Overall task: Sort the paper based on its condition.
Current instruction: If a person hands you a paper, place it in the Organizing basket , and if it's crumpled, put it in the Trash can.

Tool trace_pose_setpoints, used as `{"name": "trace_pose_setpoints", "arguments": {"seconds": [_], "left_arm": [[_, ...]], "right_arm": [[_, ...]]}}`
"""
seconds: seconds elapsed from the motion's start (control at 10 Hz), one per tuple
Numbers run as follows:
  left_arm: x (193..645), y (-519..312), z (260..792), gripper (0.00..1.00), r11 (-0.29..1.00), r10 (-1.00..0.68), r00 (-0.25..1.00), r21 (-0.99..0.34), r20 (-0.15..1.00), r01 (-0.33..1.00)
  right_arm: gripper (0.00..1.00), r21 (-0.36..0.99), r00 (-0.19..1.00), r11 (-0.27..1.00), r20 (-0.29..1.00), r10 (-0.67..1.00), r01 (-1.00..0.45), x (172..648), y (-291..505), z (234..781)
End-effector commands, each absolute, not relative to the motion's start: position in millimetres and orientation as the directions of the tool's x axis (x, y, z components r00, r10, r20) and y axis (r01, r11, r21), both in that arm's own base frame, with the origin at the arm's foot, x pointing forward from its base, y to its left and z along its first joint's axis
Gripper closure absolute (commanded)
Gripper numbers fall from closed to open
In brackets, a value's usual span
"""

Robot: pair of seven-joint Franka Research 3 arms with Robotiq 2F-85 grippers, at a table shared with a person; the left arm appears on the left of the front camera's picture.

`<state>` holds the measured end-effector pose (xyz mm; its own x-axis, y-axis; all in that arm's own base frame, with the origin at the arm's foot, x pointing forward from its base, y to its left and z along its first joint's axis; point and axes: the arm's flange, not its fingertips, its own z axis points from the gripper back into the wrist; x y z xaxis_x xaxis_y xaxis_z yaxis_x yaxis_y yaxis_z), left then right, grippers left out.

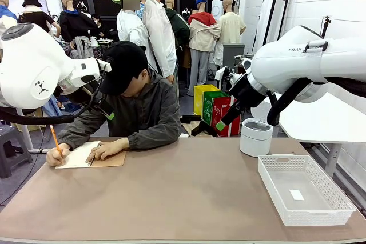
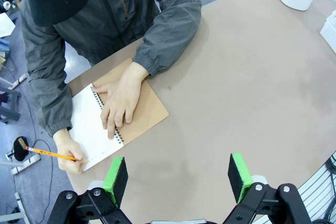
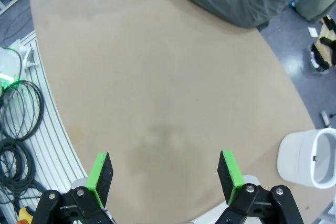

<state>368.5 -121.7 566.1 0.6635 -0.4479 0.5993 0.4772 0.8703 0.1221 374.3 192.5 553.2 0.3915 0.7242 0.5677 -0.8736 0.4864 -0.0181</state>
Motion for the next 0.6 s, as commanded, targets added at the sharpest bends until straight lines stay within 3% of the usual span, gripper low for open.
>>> {"name": "trace_pose_setpoints", "arguments": {"seconds": [0.0, 0.5], "left_arm": [[368.5, -120.5, 567.1, 0.0, 0.871, -0.446, 0.668, 0.119, 0.596, 0.476], [368.5, -120.5, 567.1, 0.0, 0.871, -0.446, 0.668, 0.119, 0.596, 0.476]], "right_arm": [[0.0, -0.021, 0.39, 0.486, 0.567, 0.726, -0.874, 374.4, 192.4, 553.7], [0.0, -0.021, 0.39, 0.486, 0.567, 0.726, -0.874, 374.4, 192.4, 553.7]]}}
